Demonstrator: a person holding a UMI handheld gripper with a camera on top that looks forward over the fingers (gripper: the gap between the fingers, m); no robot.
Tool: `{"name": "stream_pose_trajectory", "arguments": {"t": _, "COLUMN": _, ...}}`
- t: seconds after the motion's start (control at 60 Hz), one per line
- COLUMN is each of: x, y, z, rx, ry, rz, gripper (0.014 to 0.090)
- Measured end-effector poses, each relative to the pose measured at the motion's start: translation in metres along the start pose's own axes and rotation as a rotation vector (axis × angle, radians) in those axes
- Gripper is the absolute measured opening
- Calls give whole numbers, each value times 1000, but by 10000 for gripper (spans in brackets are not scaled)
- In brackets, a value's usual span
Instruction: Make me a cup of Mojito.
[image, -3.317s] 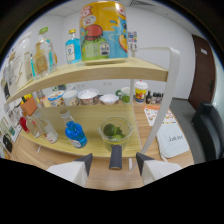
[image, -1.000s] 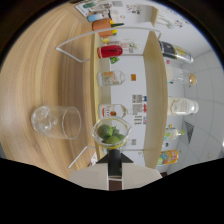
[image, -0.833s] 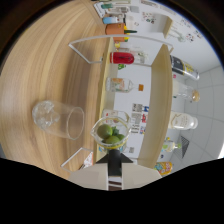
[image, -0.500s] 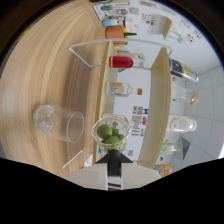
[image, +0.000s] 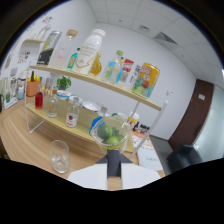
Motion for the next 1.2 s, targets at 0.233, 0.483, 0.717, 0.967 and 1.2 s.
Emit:
{"name": "stream_pose_trajectory", "arguments": {"t": 0.233, "x": 11, "y": 123, "z": 34, "rx": -223, "ry": -114, "rz": 311, "gripper": 152}}
{"name": "stream_pose_trajectory", "arguments": {"t": 0.483, "x": -1, "y": 212, "z": 63, "rx": -378, "ry": -198, "rz": 422, "gripper": 153}}
{"name": "stream_pose_trajectory", "arguments": {"t": 0.717, "x": -4, "y": 227, "z": 73, "rx": -417, "ry": -244, "rz": 434, "gripper": 157}}
{"name": "stream_pose_trajectory", "arguments": {"t": 0.967, "x": 5, "y": 227, "z": 73, "rx": -406, "ry": -216, "rz": 371, "gripper": 480}}
{"name": "stream_pose_trajectory", "arguments": {"t": 1.2, "x": 18, "y": 180, "z": 46, "rx": -323, "ry": -144, "rz": 388, "gripper": 851}}
